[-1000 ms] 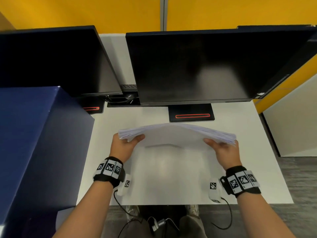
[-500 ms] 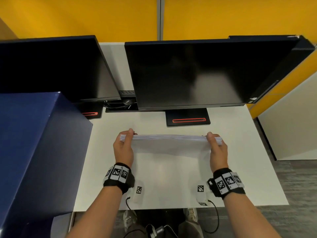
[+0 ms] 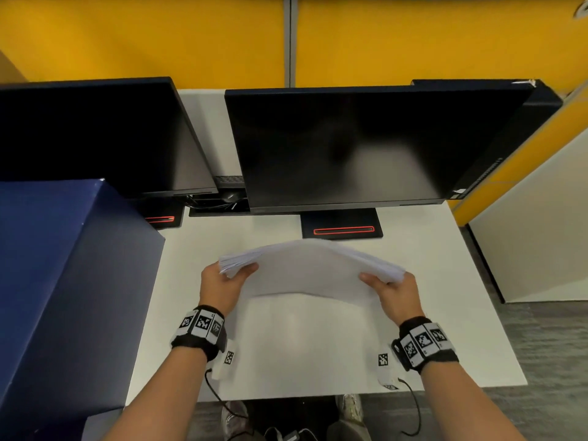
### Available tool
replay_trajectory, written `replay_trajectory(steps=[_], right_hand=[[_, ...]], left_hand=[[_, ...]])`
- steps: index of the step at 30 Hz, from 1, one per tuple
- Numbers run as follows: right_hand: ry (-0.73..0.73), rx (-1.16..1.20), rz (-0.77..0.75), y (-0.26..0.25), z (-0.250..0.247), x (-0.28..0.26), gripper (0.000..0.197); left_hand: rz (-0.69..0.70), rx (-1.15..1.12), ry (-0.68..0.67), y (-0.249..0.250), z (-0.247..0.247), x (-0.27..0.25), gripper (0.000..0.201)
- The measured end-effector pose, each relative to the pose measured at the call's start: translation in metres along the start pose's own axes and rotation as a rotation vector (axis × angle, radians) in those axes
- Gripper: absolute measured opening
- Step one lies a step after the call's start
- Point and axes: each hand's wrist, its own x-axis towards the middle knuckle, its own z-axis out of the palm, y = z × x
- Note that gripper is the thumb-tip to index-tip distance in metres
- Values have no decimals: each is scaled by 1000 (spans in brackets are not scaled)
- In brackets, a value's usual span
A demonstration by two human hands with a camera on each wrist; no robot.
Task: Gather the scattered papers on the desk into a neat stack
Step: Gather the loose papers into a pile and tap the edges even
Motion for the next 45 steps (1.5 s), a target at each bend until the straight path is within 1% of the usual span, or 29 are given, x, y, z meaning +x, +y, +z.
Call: replay_trajectory(steps=[4, 6, 7, 9, 11, 13, 15, 18, 19, 20, 21, 23, 25, 26, 28, 29, 31, 32, 33, 34, 36, 38, 39, 40, 41, 42, 43, 44, 45], right_hand=[[62, 31, -88, -10, -8, 0, 22], [40, 18, -60, -9, -9, -1, 20], [19, 10, -36, -6, -7, -1, 23], [3, 25, 13, 4, -2, -3, 29], [16, 46, 44, 5, 2, -3, 24], [22, 65, 67, 4, 5, -3, 26], [17, 120, 72, 2, 6, -4, 37], [43, 263, 87, 0, 7, -7, 68], [64, 295, 90, -1, 8, -8, 76], [81, 318, 89, -2, 8, -8, 77], [93, 328, 97, -3, 9, -7, 70], [107, 334, 123, -8, 10, -6, 47], [129, 348, 150, -15, 11, -4, 29], [142, 352, 166, -18, 12, -3, 27], [161, 348, 195, -24, 13, -1, 27], [165, 324, 195, -27, 12, 0, 28], [160, 226, 133, -30, 7, 0, 23], [149, 160, 84, -31, 2, 0, 15], [127, 87, 43, -33, -4, 0, 10], [95, -8, 10, -37, -9, 0, 15], [-16, -238, -59, -49, -15, 0, 22], [-142, -438, -210, -72, -8, -1, 28], [-202, -459, -268, -86, 0, -1, 34], [-266, -427, -299, -98, 11, -1, 39], [-316, -401, -317, -109, 24, -3, 36], [-329, -385, -334, -113, 36, -3, 27], [-303, -368, -331, -115, 45, -5, 15], [-263, -313, -309, -113, 49, -6, 7], [-218, -224, -261, -110, 47, -7, 5]], left_hand=[[93, -39, 2, 11, -9, -2, 13], [84, 41, -30, 4, -10, -1, 13], [71, 71, -44, -4, -8, 0, 18], [12, 51, -42, -13, -2, -2, 24], [-26, 27, -20, -14, 3, -3, 21], [-33, 15, -17, -13, 5, -1, 15], [-19, -35, -42, -10, 5, -2, 22], [-1, -215, -42, -2, 6, -10, 47], [8, -256, -25, 1, 8, -13, 50], [0, -274, -1, 4, 10, -16, 49], [-18, -292, 21, 5, 13, -16, 43], [-64, -299, 41, 8, 15, -13, 31], [-54, -297, 21, 8, 13, -9, 19], [-38, -272, -5, 5, 11, -6, 15], [3, -167, -48, -1, 9, -6, 30], [5, -106, -41, -1, 9, -6, 30], [-23, -29, 13, 8, 5, -6, 20], [-32, -16, 29, 17, 1, -4, 17], [-14, -9, 35, 30, -4, -2, 17], [42, 26, 34, 44, -11, 1, 17], [209, 147, -13, 82, -24, 5, 18], [413, 341, -129, 124, -26, 5, 8], [502, 443, -191, 142, -21, 4, 11], [573, 539, -255, 155, -14, 2, 17], [630, 621, -311, 165, -6, 0, 21], [672, 678, -349, 171, 0, -2, 23], [691, 724, -370, 174, 0, -2, 26], [675, 769, -374, 173, -6, -1, 29], [619, 819, -372, 168, -19, 4, 32]])
